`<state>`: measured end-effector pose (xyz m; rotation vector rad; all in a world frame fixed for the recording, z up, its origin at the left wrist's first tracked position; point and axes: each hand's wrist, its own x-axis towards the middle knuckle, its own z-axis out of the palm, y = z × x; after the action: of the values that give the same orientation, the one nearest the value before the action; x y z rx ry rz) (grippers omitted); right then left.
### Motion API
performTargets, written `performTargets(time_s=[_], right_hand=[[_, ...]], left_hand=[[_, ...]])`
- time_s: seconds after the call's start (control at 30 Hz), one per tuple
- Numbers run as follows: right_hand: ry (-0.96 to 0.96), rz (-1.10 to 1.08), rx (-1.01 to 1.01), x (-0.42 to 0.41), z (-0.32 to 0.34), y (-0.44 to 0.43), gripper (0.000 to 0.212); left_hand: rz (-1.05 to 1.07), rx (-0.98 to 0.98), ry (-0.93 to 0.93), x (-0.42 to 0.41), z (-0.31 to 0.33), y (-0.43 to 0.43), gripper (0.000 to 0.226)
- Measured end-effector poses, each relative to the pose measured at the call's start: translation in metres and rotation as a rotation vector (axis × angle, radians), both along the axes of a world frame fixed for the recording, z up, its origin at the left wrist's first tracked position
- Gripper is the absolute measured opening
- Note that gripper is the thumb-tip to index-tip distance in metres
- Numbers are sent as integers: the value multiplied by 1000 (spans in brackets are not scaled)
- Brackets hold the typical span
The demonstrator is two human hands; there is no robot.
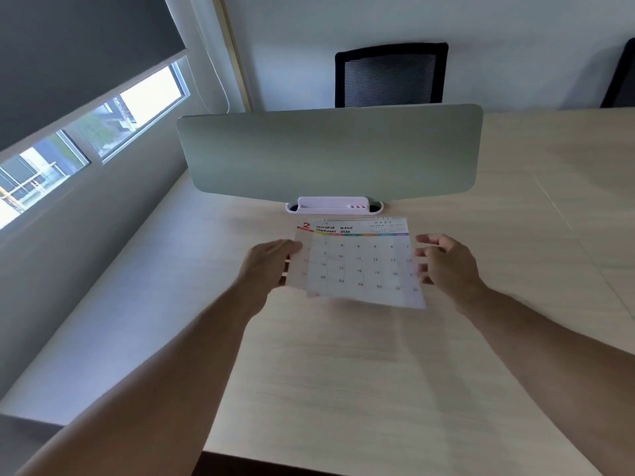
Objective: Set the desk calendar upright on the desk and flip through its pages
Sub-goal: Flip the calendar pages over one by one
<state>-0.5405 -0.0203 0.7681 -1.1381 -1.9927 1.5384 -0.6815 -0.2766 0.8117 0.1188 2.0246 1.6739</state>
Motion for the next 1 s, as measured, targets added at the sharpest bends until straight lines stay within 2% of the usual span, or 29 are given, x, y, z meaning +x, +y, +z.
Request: performTargets(time_s=[0.03,0.1,0.2,0.23,0.3,0.37,0.43,0.5,0.63,0.7,0.8,0.87,0.93,1.0], right_hand=[[-5,37,52,2,2,3,35],[-18,99,147,2,7,11,41],[-58,152,213,-5,18,17,40],[-55,170,232,-9,23,17,41],[-33,209,239,-15,32,15,44],[-31,270,264,-21,36,16,46],[-104,342,339,-26,33,18,47],[-185,376,375,-32,27,19,50],[-186,297,329,-40,12,12,46],[-177,203,264,-40,6,8,52],[-250,107,140,-34,-9,1,60],[-303,158,101,-27,-19,-7,46],[-317,219,82,-22,-25,-16,34],[-313,252,72,-19,-28,-23,38]], left_hand=[[39,75,-3,-2,6,1,13],[77,209,-3,-7,16,6,23],[32,269,61,-14,26,21,35],[22,239,89,-18,28,28,33],[-26,50,210,-27,27,42,25],[-132,-191,342,-39,16,53,41],[-201,-314,370,-45,3,60,57],[-239,-378,380,-46,-9,63,56],[-167,-444,429,-48,-27,64,46],[-60,-455,435,-45,-34,61,62],[115,-441,292,-30,-44,56,80],[105,-424,185,-15,-53,53,76],[58,-367,171,-3,-61,51,59],[35,-332,231,4,-66,49,43]])
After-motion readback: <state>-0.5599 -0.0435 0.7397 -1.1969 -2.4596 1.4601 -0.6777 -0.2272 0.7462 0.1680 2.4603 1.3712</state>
